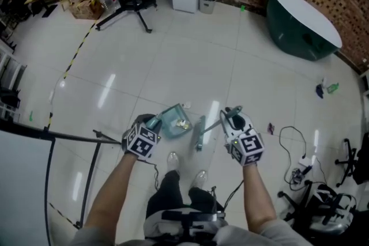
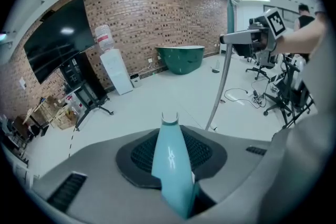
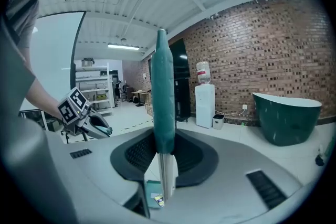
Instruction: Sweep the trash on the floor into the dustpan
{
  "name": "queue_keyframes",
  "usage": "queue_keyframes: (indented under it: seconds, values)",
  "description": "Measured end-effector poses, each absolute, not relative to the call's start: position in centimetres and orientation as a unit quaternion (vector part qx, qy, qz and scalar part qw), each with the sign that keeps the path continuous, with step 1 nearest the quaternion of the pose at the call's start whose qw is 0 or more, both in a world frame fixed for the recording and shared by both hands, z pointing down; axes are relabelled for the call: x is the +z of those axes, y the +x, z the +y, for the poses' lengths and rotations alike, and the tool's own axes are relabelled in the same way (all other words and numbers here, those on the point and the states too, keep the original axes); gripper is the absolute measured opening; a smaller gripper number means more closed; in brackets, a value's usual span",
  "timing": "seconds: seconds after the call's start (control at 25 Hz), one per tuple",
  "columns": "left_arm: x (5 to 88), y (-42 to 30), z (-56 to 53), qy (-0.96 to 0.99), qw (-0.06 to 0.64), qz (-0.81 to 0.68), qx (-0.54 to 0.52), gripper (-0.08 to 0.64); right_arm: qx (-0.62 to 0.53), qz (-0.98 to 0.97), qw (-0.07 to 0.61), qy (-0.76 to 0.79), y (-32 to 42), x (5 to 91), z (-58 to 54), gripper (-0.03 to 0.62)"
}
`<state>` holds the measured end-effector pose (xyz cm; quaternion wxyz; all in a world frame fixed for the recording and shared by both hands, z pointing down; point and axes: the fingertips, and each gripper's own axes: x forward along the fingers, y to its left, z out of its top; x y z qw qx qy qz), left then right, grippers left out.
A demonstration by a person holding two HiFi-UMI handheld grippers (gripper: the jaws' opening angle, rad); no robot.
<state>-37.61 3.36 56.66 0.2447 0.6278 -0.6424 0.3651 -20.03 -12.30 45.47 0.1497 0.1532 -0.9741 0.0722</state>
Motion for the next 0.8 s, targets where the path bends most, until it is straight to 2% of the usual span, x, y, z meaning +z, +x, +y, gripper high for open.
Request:
queue_keyframes:
  seconds: [0.4, 0.8]
  values:
    - [59.8, -46.5, 0.4, 0.632, 0.268, -0.638, 0.35, 0.107, 0.042, -0.962, 0.198, 0.184, -30.2, 50.0, -17.4, 0.078]
    - [61.6, -48.5, -3.8, 0.633, 0.292, -0.619, 0.361, 0.107, 0.057, -0.963, 0.223, 0.141, -36.6, 58.0, -22.0, 0.078]
